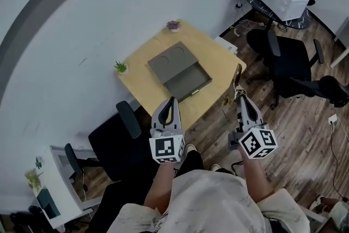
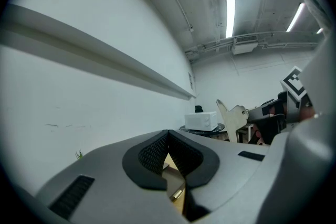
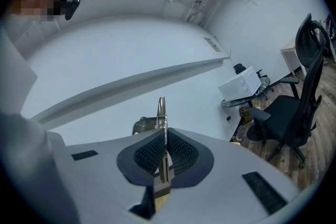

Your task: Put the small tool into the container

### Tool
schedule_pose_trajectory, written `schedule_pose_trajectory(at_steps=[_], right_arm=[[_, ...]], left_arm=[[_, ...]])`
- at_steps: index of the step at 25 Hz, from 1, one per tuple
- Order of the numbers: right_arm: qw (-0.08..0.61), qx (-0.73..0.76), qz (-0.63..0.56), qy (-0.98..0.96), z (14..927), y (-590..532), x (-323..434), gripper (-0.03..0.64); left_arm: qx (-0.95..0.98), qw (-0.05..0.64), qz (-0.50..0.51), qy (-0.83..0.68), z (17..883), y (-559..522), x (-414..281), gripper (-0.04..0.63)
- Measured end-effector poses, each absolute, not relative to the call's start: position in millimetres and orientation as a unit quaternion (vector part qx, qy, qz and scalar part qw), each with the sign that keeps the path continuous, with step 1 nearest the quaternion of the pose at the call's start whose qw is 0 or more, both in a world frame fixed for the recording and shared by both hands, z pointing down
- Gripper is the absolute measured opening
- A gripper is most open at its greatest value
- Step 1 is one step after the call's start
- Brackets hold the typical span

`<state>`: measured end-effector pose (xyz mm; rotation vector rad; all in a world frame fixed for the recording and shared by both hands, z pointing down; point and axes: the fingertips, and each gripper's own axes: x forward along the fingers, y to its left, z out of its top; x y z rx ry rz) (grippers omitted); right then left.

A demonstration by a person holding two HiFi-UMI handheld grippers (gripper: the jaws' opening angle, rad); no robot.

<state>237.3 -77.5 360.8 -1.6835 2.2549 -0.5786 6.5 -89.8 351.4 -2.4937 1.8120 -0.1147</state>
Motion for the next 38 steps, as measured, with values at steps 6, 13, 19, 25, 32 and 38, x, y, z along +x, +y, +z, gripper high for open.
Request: schedule_pose_trajectory(at_steps=[6,13,19,25,32,38], right_arm=[[0.131,-0.59,-0.196,0.772,361,-98,222,0.018],[0.13,-0.603,-0.19,0.764,359,-112,210,0.018],[0.126,-0.612,-0.18,0.76,353,-119,198,0.018],[0.116,-0.614,-0.183,0.759,357,-128,182,0.018],[0.096,-0.594,-0.176,0.779,362,-153,142,0.018],[0.084,-0.592,-0.173,0.783,368,-169,124,0.018]], left_arm=[[-0.817,0.029,-0.033,0.575,352,-117,-4,0.006],[-0.826,0.026,-0.028,0.562,353,-137,-16,0.006],[-0.835,0.024,-0.019,0.55,351,-150,-25,0.006],[-0.837,0.025,-0.016,0.546,351,-157,-38,0.006],[-0.828,0.014,-0.015,0.56,365,-169,-69,0.006],[-0.828,0.013,-0.01,0.56,371,-176,-85,0.006]])
